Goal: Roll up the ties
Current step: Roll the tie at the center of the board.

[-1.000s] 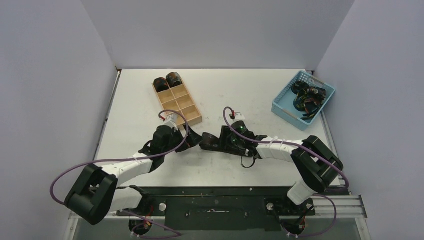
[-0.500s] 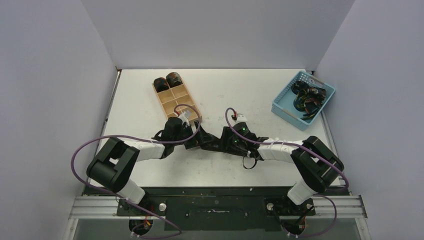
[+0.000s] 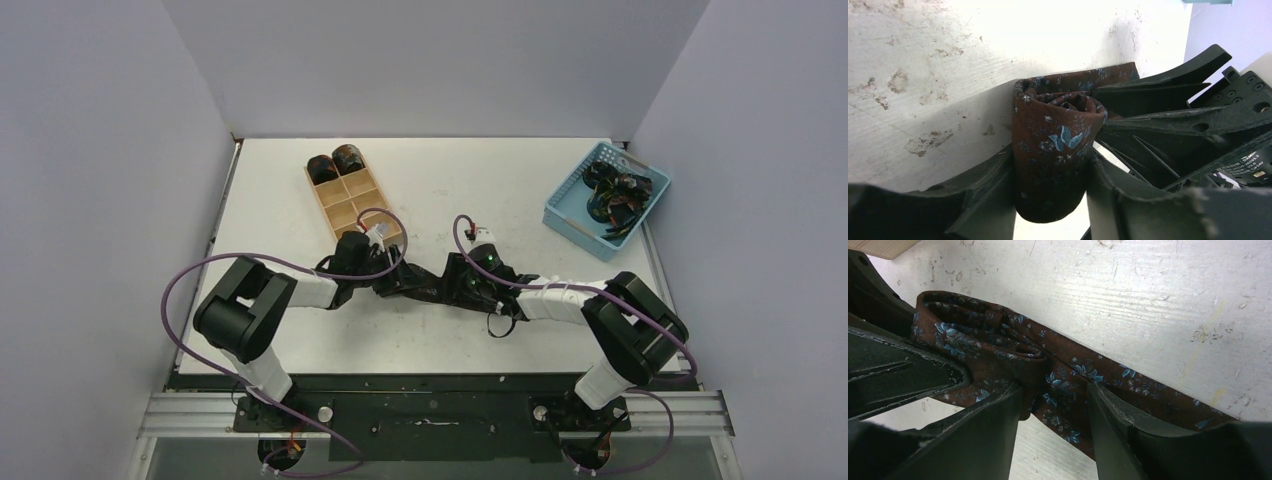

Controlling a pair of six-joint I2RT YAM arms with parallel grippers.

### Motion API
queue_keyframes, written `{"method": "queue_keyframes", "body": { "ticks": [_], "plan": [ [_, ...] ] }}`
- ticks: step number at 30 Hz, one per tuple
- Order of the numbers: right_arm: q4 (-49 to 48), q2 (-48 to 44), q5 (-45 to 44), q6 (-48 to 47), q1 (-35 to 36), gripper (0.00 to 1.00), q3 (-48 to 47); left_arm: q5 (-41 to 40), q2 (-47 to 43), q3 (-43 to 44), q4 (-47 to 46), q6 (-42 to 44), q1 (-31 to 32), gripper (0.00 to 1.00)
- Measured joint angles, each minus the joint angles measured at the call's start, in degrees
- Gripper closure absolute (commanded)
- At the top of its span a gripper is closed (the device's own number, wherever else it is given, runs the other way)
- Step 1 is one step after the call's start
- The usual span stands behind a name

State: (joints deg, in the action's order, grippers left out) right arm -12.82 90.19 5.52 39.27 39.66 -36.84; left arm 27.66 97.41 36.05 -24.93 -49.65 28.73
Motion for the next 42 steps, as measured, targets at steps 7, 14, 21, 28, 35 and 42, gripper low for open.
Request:
{"method": "queue_keyframes", "body": {
  "ticks": [7,14,21,28,35,42],
  "plan": [
    [0.8,-0.9,0.9,0.3,0.0,0.45,0.0,1.2,0.7,0.0,-1.7,-0.8,-0.1,0.91],
    [4.8,-10.0,-0.9,0.4,-0.3,0.47,1.2,-0.6,-1.0,-0.1,1.2,-0.7,0.0,1.0],
    [7.0,-19.5,-6.6,0.5,-1.8,0.49,6.0,-11.3,-9.5,1.6,17.0,3.8,1.9,1.0],
    [12.7,-28.6,-10.2,0.8,-1.9,0.49,12.3,-28.4,-11.5,11.1,37.9,10.1,5.8,1.0],
    [17.1,-37.4,-11.6,1.8,-1.9,0.48,16.0,-42.3,-11.5,16.9,53.2,13.6,8.2,1.0],
    [19.4,-40.2,-11.6,2.2,-1.9,0.48,18.1,-54.4,-5.9,24.9,66.3,14.3,11.2,1.0]
  ]
}}
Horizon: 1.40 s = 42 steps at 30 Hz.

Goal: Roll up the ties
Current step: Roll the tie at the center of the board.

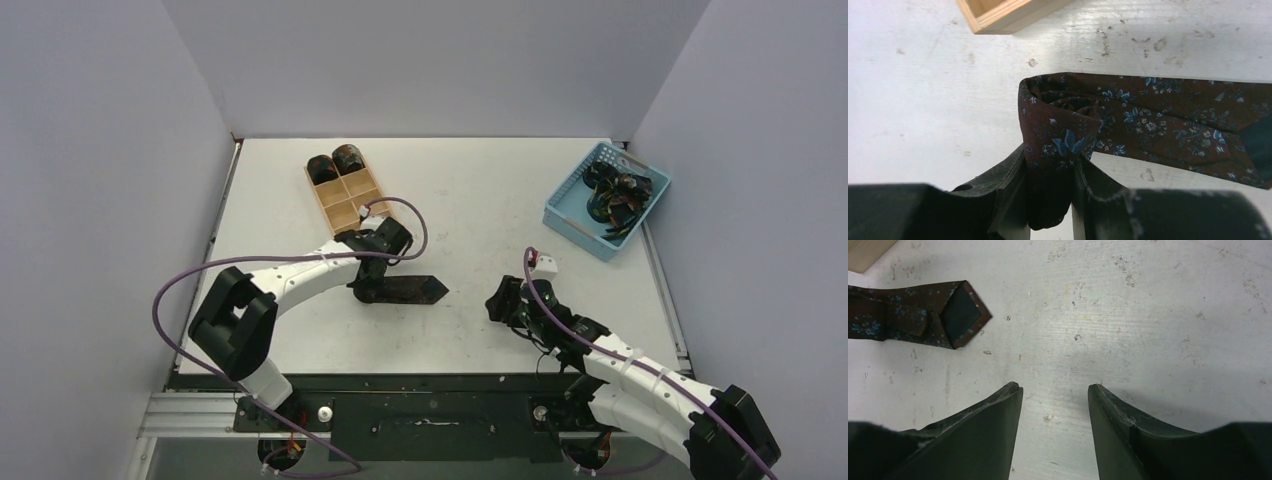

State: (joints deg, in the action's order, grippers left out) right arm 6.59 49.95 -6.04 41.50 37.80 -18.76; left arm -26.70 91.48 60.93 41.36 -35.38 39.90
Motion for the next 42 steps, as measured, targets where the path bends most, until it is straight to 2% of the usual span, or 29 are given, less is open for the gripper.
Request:
{"method": "queue_keyframes", "body": {
  "ticks": [12,14,19,22,23,26,30,32,42],
  "plan": [
    [2.7,-2.3,0.0,-0.2,-0.2,0.47,0.6,-18.4,17.8,12.5,15.4,-7.8,9.6,1.0],
    [3.0,-2.7,0.0,-0.2,-0.3,0.47,0.7,-20.2,19.6,13.9,17.2,-9.2,10.8,0.96],
    [3.4,-2.7,0.0,-0.2,-0.3,0.47,0.7,-21.3,21.4,16.3,18.9,-11.1,12.4,0.74],
    [3.3,-2.7,0.0,-0.2,-0.3,0.47,0.7,-20.9,21.4,16.8,18.6,-11.5,13.0,0.66],
    [3.3,-2.6,0.0,-0.2,-0.3,0.47,0.7,-20.8,21.4,16.8,18.4,-11.5,13.3,0.65],
    [3.3,-2.2,0.0,-0.2,-0.3,0.47,0.7,-20.2,21.4,16.9,17.9,-11.6,13.9,0.7],
    [3.3,-1.9,0.0,-0.2,-0.3,0.47,0.8,-20.3,21.4,17.0,17.8,-12.0,14.8,0.93],
    [3.3,-1.7,0.0,-0.2,-0.3,0.47,0.8,-20.7,21.4,17.0,17.9,-12.2,14.9,1.0],
    [3.2,-2.9,0.0,1.4,-0.3,0.47,2.3,-25.8,23.6,21.9,24.0,-12.7,15.2,1.0]
  ]
}}
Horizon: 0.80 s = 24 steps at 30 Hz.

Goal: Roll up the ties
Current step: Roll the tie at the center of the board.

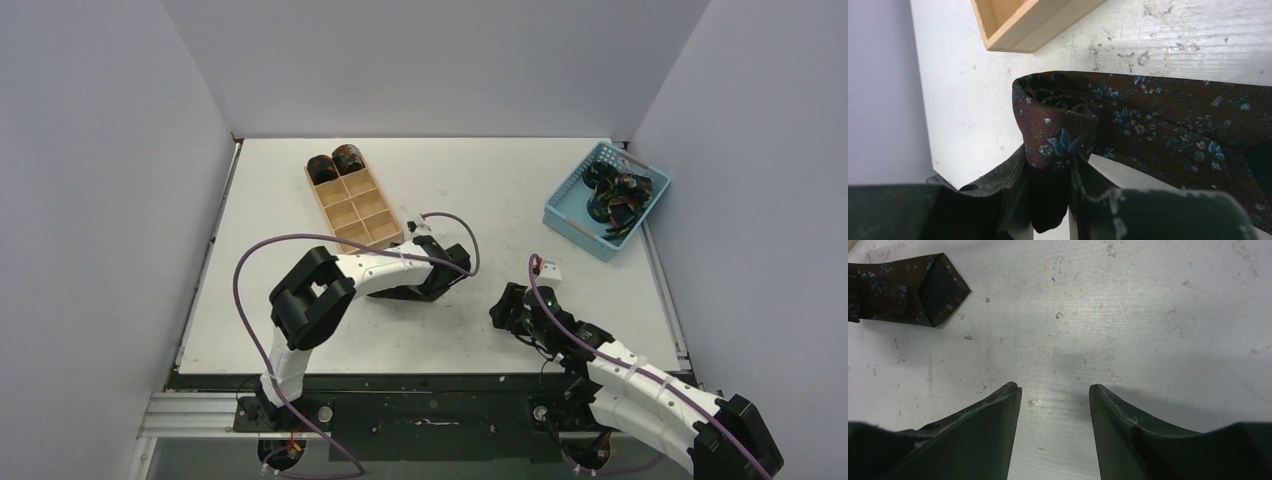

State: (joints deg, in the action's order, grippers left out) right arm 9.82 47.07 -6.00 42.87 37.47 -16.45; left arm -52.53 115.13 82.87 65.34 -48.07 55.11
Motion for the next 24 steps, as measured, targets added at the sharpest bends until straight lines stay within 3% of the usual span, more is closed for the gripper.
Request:
{"method": "queue_keyframes", "body": {
  "ticks": [3,6,14,24],
  "plan": [
    [0.2,-1.1,0.0,1.4,0.0,0.47,1.2,-2.0,2.7,1.9,2.6,-0.6,0.3,1.0],
    [0.4,-2.4,0.0,2.6,0.0,0.45,2.3,-2.8,5.4,3.4,4.0,-0.8,1.1,0.92],
    [0.9,-5.4,0.0,4.0,0.1,0.44,3.3,-3.2,10.4,8.0,4.9,0.3,4.1,0.62],
    [0.9,-5.4,0.0,4.2,0.1,0.43,3.3,0.4,10.1,7.9,1.5,2.0,4.9,0.33]
  ]
}}
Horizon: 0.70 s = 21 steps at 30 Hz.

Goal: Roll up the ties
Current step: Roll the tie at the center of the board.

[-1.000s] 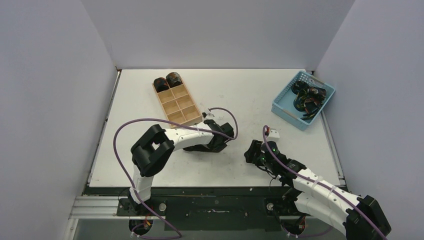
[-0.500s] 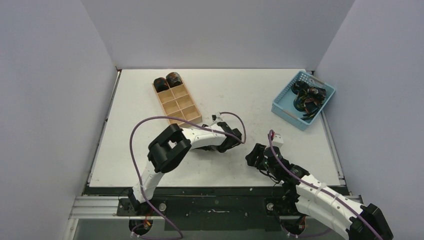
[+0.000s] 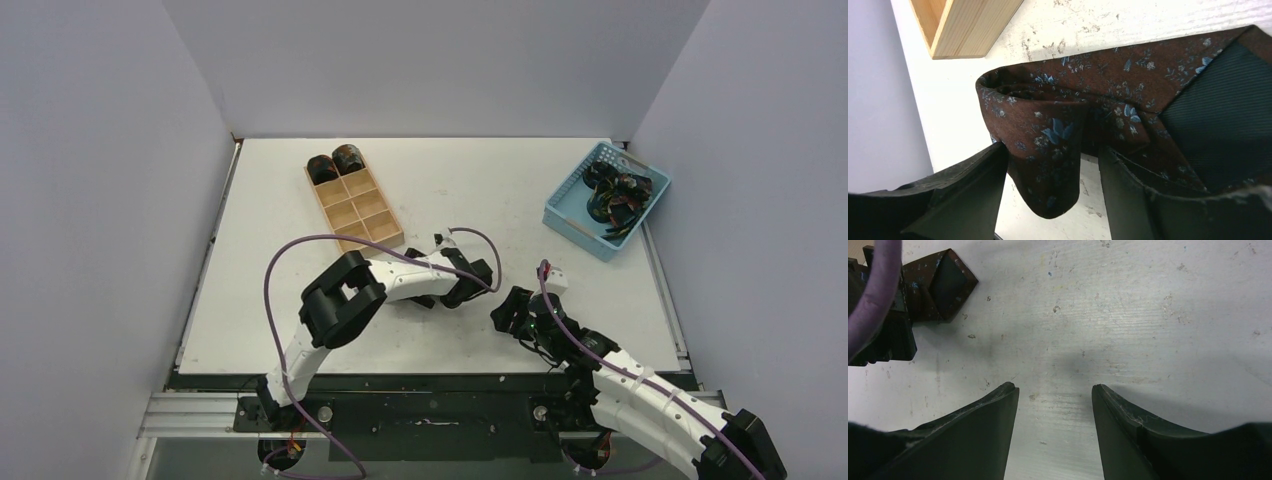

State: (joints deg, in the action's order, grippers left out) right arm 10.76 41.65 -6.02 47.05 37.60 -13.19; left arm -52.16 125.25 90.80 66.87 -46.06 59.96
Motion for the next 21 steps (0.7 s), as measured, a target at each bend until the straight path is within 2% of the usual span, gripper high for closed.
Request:
{"method": "queue_keyframes", "body": {
  "ticks": [9,17,21],
  "plan": [
    [0.0,-0.5,0.0,0.0,0.3,0.41,0.0,2.6,-4.1,-0.3,-2.2,0.2,-0.1,0.07],
    [0.0,-0.5,0.0,-0.5,0.3,0.36,0.0,6.5,-13.6,-3.4,-5.9,0.5,-1.0,0.04],
    [0.1,-0.2,1.0,-2.7,0.3,0.34,-0.5,8.4,-22.1,-8.2,-9.7,0.7,-2.2,0.05]
  ]
}}
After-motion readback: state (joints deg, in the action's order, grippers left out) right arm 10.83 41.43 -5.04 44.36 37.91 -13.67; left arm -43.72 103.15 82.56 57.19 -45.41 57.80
